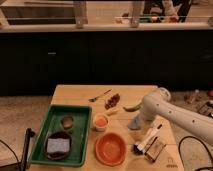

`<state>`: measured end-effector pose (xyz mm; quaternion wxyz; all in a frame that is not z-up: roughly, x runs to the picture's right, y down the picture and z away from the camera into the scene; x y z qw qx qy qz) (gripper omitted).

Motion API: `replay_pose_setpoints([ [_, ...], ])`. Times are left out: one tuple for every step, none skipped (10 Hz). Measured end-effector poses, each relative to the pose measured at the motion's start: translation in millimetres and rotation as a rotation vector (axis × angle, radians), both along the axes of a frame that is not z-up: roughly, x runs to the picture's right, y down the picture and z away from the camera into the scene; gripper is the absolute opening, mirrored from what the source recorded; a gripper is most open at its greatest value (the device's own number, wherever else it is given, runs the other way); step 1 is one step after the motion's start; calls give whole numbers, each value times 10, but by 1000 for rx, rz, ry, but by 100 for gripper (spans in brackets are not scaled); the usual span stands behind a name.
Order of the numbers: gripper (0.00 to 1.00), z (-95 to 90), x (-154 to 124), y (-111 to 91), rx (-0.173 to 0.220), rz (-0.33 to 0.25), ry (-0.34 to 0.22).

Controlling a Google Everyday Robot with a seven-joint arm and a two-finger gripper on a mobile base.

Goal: Place towel in red bowl

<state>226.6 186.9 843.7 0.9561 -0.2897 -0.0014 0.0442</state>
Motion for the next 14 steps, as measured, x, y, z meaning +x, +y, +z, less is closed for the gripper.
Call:
replay_pose_setpoints([
  [80,67,19,39,-11,6,4],
  [80,101,32,61,-17,11,7],
  [80,132,44,81,-23,13,8],
  [80,164,42,91,-29,14,6],
  [79,187,37,95,-34,13,5],
  [76,203,32,87,-35,12,4],
  [65,225,23,79,-37,10,3],
  [54,240,29,75,-39,9,2],
  [45,252,41,75,-42,9,2],
  [35,263,47,80,-46,10,1],
  [22,274,46,83,-52,9,-1],
  [14,282,45,82,-52,7,-2],
  [6,278,50,74,-50,5,-2],
  [1,279,53,76,-50,5,-1],
])
